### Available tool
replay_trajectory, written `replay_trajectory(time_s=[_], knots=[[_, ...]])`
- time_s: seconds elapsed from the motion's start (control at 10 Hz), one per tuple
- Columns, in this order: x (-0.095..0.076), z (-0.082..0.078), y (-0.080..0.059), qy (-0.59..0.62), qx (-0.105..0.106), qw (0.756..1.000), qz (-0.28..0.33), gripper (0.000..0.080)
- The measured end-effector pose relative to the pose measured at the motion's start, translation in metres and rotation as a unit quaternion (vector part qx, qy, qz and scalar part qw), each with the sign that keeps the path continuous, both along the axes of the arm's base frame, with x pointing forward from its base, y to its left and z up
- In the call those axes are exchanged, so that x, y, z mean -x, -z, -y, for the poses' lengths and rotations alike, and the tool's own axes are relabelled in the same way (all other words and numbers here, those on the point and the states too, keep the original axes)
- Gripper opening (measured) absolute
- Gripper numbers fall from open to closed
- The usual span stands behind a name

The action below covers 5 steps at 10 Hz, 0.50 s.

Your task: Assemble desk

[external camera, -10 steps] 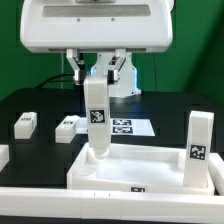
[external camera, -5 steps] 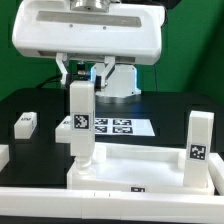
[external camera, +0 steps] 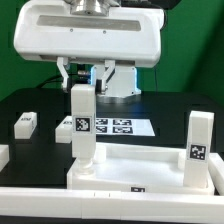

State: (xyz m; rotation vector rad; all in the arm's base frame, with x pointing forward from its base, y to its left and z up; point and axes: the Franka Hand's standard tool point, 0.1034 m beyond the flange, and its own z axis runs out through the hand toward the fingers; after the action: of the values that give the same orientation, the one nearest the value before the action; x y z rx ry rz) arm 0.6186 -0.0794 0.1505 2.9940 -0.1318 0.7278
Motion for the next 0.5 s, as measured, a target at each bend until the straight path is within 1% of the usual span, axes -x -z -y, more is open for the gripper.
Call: replay_trajectory(time_s=[0.2,0.5], knots=[[0.0004,-0.0001,0.0011,0.000,0.000,1.000,-0.001,0.0294],[0.0005,-0.0044,0.0057,-0.004,0.001,1.000,-0.003,0.0294]])
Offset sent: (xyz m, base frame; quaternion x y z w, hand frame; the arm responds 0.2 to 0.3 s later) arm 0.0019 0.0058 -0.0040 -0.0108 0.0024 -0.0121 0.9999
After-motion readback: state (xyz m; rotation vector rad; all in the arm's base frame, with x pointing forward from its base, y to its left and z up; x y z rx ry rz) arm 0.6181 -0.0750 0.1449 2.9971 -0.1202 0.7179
